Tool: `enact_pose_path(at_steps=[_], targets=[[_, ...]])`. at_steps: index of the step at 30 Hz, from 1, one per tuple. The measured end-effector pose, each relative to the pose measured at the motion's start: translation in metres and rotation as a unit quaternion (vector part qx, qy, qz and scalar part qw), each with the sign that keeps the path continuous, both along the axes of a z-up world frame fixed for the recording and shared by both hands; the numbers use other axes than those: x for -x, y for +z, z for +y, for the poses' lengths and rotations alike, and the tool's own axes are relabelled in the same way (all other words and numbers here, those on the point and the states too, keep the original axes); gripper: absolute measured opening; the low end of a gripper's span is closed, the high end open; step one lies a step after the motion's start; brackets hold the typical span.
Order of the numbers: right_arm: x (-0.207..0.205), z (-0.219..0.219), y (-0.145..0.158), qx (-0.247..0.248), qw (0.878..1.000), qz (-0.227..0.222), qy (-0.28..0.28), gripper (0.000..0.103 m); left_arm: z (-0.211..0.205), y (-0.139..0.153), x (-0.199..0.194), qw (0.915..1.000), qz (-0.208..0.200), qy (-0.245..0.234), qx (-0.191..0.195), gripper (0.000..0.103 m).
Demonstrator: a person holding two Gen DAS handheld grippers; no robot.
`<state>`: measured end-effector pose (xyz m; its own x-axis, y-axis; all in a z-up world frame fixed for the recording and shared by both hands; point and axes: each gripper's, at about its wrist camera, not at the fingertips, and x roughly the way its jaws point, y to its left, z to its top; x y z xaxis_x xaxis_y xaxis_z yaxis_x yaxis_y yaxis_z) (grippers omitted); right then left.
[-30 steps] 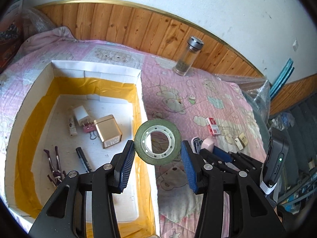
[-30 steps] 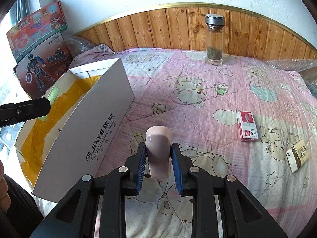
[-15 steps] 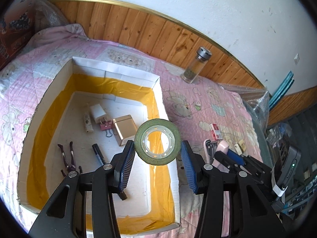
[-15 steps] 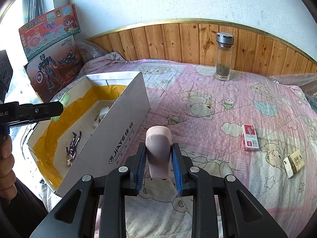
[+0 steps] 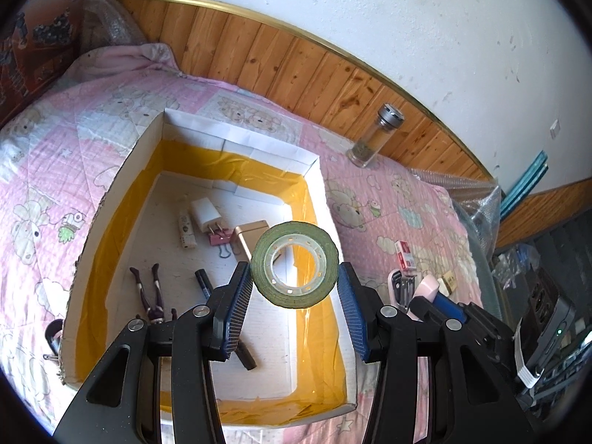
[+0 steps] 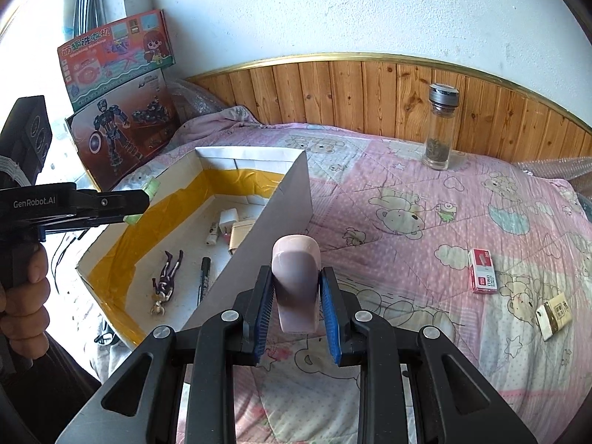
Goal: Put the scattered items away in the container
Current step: 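Carry the stapler and tape with both grippers toward the box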
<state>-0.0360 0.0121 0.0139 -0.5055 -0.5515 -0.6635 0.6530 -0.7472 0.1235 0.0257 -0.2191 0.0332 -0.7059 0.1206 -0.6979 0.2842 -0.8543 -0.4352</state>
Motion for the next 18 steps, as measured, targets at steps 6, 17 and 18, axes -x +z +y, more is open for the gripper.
enact_pose_path(at_steps=[6, 17, 18], targets=[[-0.019, -0.015, 0.009, 0.001, 1.000, 0.020, 0.020, 0.027, 0.000, 0.001, -0.006, 1.0000, 0.001, -0.004, 0.004, 0.049], [-0.036, -0.033, 0.019, 0.015, 0.999, 0.021, 0.035, 0.027, 0.013, -0.014, -0.009, 0.9991, -0.021, -0.033, 0.018, 0.049], [-0.037, -0.035, 0.020, 0.017, 0.999, 0.022, 0.036, 0.027, 0.015, -0.015, -0.008, 0.9989, -0.023, -0.036, 0.019, 0.049]])
